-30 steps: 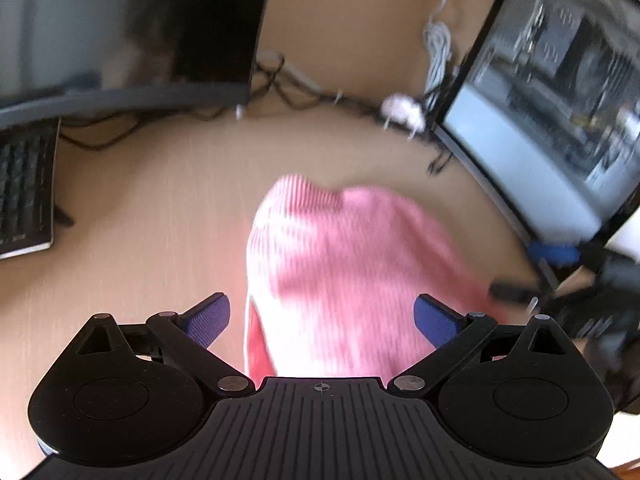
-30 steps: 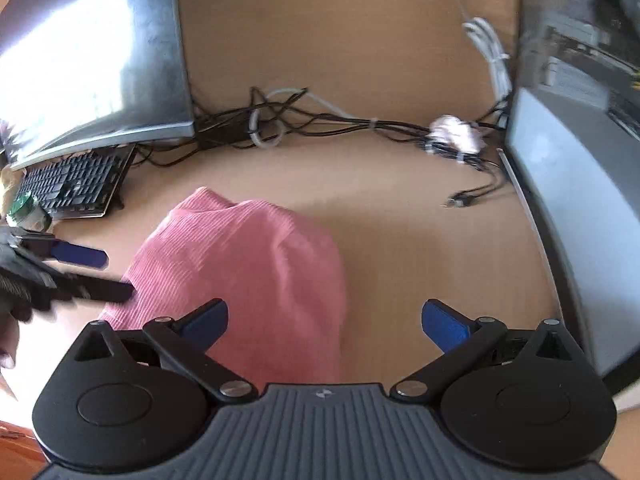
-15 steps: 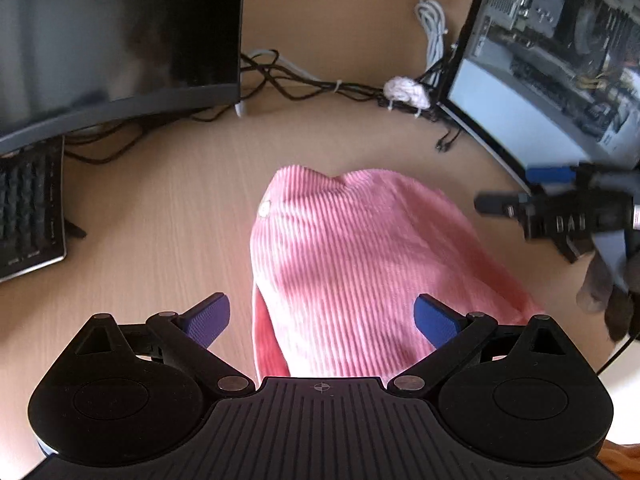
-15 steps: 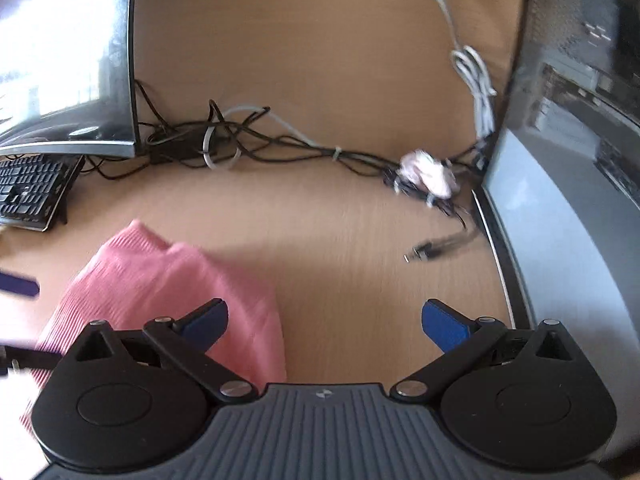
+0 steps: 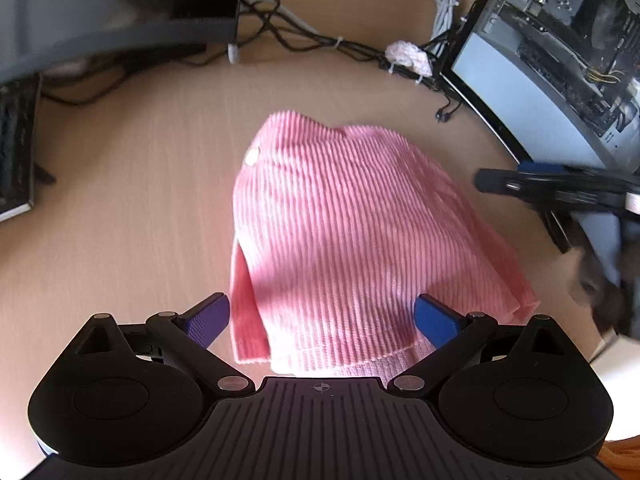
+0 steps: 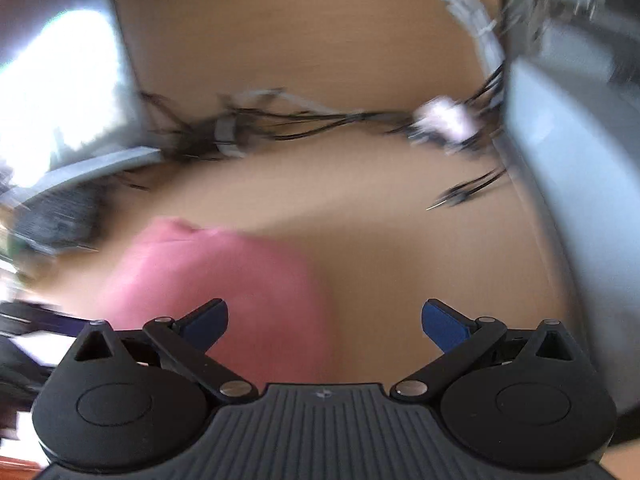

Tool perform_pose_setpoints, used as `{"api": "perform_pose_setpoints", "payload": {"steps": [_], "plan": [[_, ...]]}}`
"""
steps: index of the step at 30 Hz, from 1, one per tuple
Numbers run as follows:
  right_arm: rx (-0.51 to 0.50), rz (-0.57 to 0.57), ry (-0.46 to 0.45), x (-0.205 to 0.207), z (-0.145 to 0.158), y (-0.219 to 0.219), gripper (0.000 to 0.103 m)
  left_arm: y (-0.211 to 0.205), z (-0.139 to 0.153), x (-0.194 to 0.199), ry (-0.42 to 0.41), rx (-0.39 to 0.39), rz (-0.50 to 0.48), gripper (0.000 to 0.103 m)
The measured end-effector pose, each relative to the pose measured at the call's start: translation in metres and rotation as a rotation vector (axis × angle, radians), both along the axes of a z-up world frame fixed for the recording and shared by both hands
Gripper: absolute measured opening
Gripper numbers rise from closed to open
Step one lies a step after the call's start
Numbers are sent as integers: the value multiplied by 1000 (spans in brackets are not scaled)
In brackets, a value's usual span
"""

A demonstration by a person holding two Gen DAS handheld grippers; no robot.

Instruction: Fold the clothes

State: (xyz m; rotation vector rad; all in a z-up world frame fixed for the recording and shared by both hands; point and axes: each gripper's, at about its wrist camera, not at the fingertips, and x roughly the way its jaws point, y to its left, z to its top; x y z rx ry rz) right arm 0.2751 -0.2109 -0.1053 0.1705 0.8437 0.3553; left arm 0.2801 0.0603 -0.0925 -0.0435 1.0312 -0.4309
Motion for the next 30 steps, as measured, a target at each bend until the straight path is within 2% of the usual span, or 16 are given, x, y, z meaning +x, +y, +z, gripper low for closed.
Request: {"api": "perform_pose_setpoints", "payload": {"steps": [3,5,6,8,13,16,22,24,27,30], "plan": [[52,57,51,3,-12,20,102,-2,-3,1,8,3,1,101],[87,95,85,4,-20,33,92,-1,-2,0,2,9,6,101],[104,114,102,5,-24,39,91,0,-2,-1,0,12,10,101],[128,154,127,8,-31,53,91,3,-3,-4,-1,18,23,101],[118,306,103,28,-36,110,92,30,-5,-17,1,32,114,102],[94,408,64,34,-39,156,99,63,-5,-25,-3,50,221,102],[40,540,11,48,-35,225,100,125,-1,-38,-6,76,421,101],[13,538,-38,47,-24,224,100,137,7,-41,-21,82,450,101],[-34,509,-137,38,-4,209,100,154,27,-51,-85,65,486,101],[-63,529,-207,22,11,199,97,163,47,-43,-161,-21,493,101]]}}
